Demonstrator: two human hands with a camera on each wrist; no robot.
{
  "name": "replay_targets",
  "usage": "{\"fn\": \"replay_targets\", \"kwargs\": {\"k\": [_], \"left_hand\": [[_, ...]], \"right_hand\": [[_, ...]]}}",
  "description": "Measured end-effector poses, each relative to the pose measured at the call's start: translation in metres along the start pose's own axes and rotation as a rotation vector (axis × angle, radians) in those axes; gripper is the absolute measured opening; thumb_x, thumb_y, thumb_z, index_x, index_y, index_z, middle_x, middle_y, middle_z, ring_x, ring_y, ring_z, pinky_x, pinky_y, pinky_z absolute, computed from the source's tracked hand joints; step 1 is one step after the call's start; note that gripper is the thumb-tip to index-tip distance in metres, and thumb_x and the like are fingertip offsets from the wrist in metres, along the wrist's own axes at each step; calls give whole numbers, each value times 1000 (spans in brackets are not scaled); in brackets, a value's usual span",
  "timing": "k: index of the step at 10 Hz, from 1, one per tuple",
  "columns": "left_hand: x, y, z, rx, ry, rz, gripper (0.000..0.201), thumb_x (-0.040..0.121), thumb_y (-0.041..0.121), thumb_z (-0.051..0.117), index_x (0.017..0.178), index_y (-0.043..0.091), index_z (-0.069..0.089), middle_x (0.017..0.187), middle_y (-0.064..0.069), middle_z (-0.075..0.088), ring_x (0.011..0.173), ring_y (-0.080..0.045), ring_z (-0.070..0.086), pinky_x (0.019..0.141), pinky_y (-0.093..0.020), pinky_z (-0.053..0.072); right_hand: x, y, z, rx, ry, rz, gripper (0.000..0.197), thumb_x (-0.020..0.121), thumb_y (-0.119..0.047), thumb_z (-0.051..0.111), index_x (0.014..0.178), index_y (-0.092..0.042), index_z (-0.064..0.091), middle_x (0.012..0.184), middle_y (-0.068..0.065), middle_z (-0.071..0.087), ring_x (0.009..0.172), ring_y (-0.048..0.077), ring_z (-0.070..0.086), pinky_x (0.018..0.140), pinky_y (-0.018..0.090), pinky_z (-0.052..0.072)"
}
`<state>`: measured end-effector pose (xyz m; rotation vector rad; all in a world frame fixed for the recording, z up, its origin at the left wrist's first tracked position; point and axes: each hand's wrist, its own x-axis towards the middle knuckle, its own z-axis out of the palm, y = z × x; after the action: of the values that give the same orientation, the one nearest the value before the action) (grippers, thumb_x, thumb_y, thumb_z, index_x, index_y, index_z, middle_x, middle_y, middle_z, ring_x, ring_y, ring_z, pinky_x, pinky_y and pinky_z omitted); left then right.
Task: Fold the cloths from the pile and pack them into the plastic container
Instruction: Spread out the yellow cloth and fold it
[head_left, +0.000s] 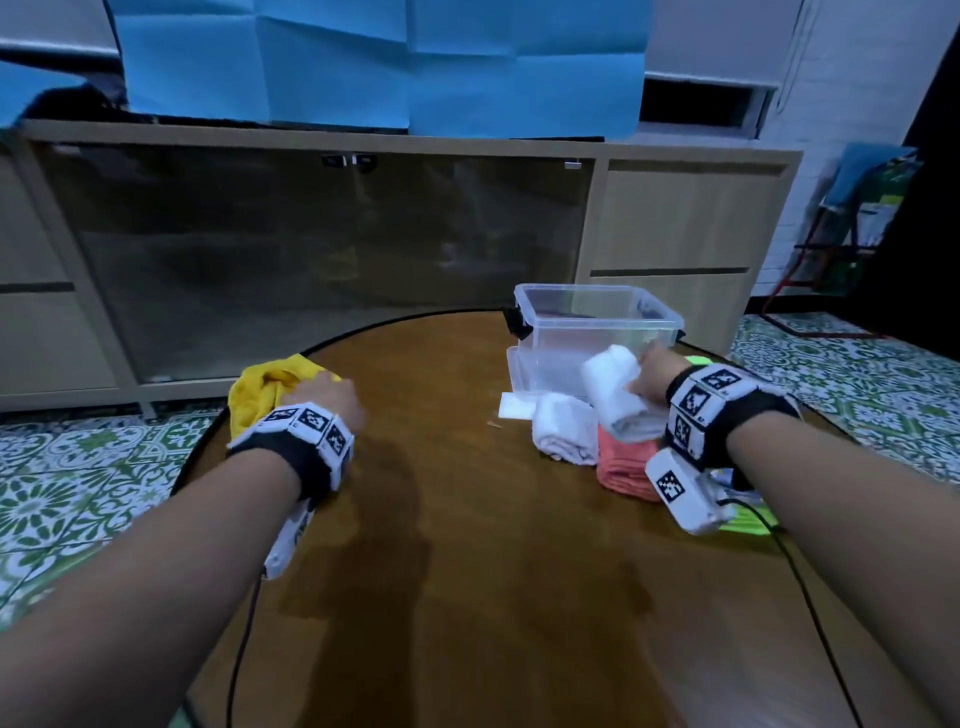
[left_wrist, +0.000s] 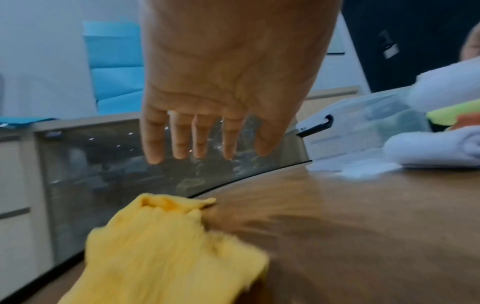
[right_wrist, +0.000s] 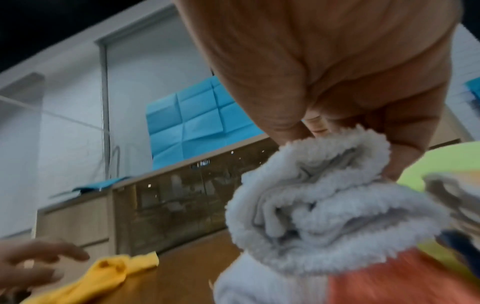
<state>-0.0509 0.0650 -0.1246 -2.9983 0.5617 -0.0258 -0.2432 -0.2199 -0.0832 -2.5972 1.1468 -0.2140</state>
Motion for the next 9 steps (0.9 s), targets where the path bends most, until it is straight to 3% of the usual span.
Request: {"fn": "replay_targets", "kwargs": {"k": [1, 2, 3, 4, 5, 6, 7, 8, 9], "left_hand": [[4, -18, 28, -20, -150, -165, 58, 92, 51, 45, 135, 12, 39, 145, -19, 27, 130, -42, 33, 104, -51, 37], [-1, -27, 48, 36, -247, -149, 46, 96, 36, 46, 133, 8, 44, 142, -18, 39, 128, -36, 42, 106, -41, 37], [-9, -28, 57, -27, -250, -23, 28, 96, 22, 46, 113, 5, 62, 116, -12, 62, 111, -27, 57, 91, -33, 45], [-17, -18, 50, 36, -249, 24, 20, 95, 21, 45, 83, 11, 58, 82, -4, 56, 86, -23, 57, 70, -28, 45], [-26, -6, 46, 51, -213, 127, 22, 94, 24, 45, 107, 12, 59, 104, -6, 62, 94, -23, 60, 70, -28, 46], [-42, 19, 39, 48, -177, 238, 30, 93, 31, 46, 113, 14, 58, 99, -4, 58, 92, -23, 58, 73, -30, 47], [-65, 57, 26, -85, -178, 380, 44, 94, 48, 40, 114, 14, 61, 103, -6, 63, 98, -23, 61, 78, -33, 48], [-86, 88, 9, -624, -338, 512, 44, 95, 50, 39, 118, 18, 59, 89, -3, 70, 73, -18, 63, 77, -32, 50], [-81, 97, 2, -541, -211, 517, 46, 95, 49, 40, 134, 25, 47, 122, -4, 61, 106, -22, 59, 92, -39, 49]], "right_hand": [[-7, 8, 27, -156, -20, 9, 40, 94, -10, 48, 131, 4, 40, 130, 24, 49, 121, 36, 49, 97, 39, 40], [-14, 13, 43, -379, -45, -26, 44, 97, -5, 37, 139, 3, 27, 136, 21, 43, 125, 34, 46, 100, 38, 38], [-17, 14, 45, -477, 0, -85, 44, 94, -1, 37, 137, -5, 31, 131, 19, 45, 118, 36, 51, 91, 41, 44], [-22, 13, 39, -531, 96, -195, 34, 95, -5, 37, 129, -7, 41, 128, 13, 44, 115, 31, 52, 84, 37, 45], [-23, 12, 39, -478, 27, -321, 33, 100, -21, 34, 123, -3, 49, 127, 14, 51, 115, 27, 52, 86, 32, 43], [-26, 16, 43, -476, -148, -276, 45, 100, -36, 33, 127, -4, 48, 133, 13, 49, 119, 26, 50, 98, 35, 39], [-29, 19, 46, -483, -203, -262, 56, 98, -46, 33, 133, -4, 42, 143, 10, 38, 126, 24, 44, 100, 36, 32], [-30, 18, 45, -424, -183, -245, 54, 100, -43, 32, 137, -3, 39, 145, 13, 36, 129, 26, 41, 103, 38, 32], [-31, 21, 41, -363, -68, -257, 57, 97, -39, 19, 130, -2, 48, 135, 17, 45, 127, 29, 42, 102, 39, 37]]}}
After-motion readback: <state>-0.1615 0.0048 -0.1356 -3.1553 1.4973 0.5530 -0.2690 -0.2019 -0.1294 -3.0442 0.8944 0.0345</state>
